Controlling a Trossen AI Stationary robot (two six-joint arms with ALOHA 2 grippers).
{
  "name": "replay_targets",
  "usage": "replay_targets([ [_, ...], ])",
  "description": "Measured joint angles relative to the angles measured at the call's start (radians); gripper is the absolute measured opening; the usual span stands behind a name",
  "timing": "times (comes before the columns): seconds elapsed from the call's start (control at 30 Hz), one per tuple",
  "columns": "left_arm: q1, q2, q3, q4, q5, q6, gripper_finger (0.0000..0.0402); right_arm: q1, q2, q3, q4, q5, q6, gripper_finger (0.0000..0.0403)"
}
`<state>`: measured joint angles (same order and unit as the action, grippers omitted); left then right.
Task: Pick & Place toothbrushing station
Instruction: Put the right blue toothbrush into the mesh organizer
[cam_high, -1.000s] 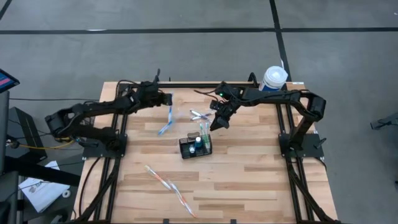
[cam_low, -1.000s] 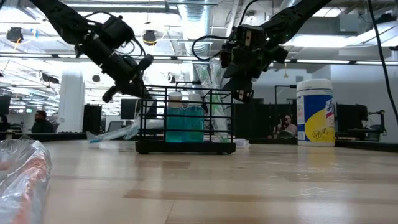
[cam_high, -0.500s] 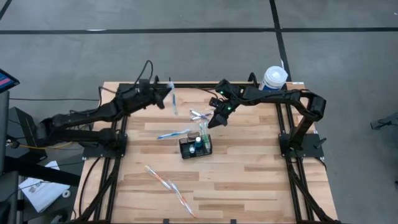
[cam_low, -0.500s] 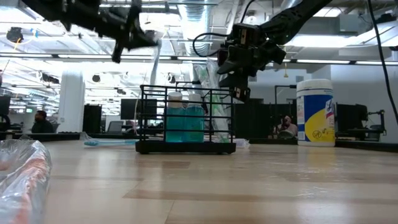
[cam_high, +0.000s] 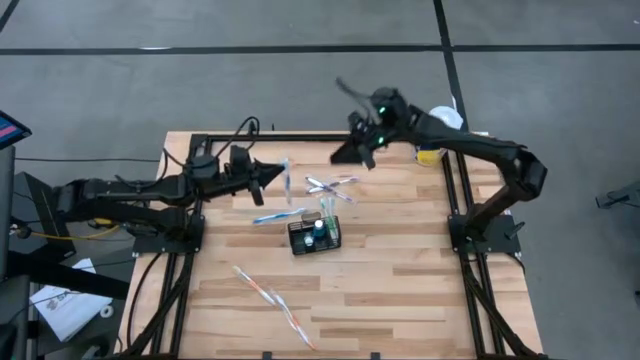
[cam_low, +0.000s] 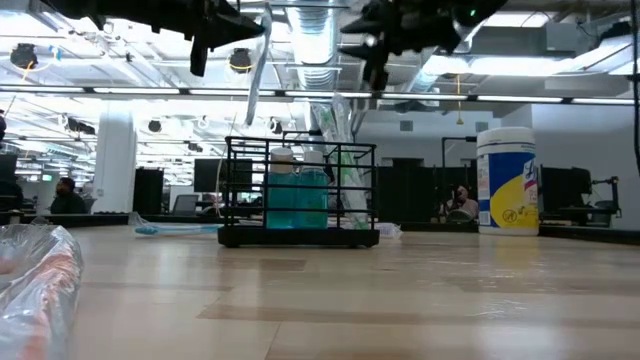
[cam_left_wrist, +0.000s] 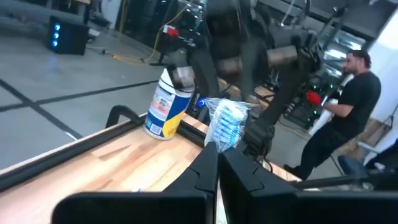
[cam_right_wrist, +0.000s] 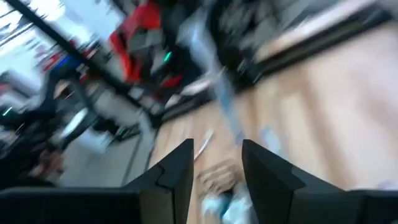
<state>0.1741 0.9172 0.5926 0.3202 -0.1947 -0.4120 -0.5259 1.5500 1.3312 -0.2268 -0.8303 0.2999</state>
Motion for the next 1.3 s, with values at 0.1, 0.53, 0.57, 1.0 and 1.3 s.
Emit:
replay_targets([
  [0.1,-0.017,0.013,0.0,0.012,0.0,0.038,0.0,-0.039,-0.021,0.038,-0.001,0.058,0.005,0.0127],
  [0.53,-0.165,0.114,0.001,0.173,-0.015,0.153,0.0,-0.154,-0.028,0.078,-0.004,0.072,0.12,0.0127],
  [0.57,-0.18,0.124,0.001,0.175,-0.015,0.166,0.0,-0.157,-0.028,0.078,-0.004,0.071,0.127,0.0127],
  [1.0,-0.293,0.164,-0.017,0.186,0.01,0.322,0.0,-0.156,-0.028,0.078,-0.003,0.07,0.161,0.0127],
  [1.3,-0.291,0.165,-0.236,0.351,-0.125,0.273,0.0,-0.104,-0.027,0.078,-0.003,0.043,0.122,0.0127],
])
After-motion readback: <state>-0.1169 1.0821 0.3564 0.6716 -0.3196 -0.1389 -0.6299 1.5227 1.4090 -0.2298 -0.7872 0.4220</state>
